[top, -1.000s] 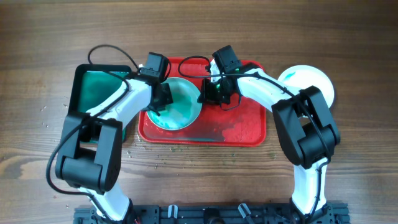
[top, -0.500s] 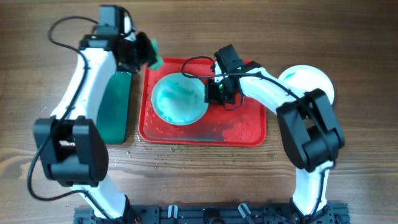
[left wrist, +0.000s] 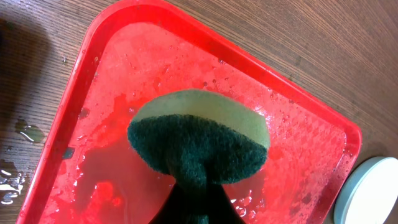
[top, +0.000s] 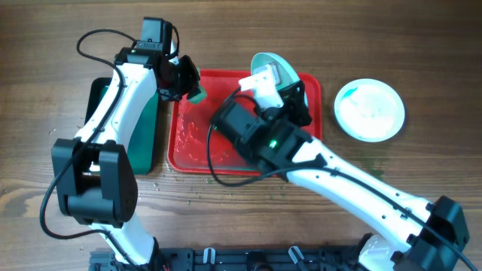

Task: Clean dirty plates on tray and stack at the side
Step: 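Lift the plate with the right gripper and stack it on the right pile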

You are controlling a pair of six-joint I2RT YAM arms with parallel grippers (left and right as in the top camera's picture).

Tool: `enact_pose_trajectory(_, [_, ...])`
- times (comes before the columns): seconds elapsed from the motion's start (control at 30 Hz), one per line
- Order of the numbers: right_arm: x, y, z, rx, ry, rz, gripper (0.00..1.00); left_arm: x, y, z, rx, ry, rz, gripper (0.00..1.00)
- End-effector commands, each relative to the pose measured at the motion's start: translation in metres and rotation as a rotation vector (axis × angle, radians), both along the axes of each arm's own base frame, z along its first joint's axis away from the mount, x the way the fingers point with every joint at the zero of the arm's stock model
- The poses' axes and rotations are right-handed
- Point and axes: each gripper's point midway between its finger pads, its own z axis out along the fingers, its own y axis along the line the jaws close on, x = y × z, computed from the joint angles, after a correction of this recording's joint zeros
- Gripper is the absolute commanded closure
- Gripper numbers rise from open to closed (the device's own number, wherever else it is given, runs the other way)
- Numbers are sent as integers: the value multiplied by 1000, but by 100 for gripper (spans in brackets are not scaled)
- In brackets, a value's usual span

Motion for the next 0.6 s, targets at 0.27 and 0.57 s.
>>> enact_pose_trajectory(0.27, [-11,22,41,-96,-147,12,96,0,7,-7,42,8,9,96])
enact_pose_trajectory(0.57, [40,-70,-97,844,475,-164,96,-3,15,-10,87,20,22,96])
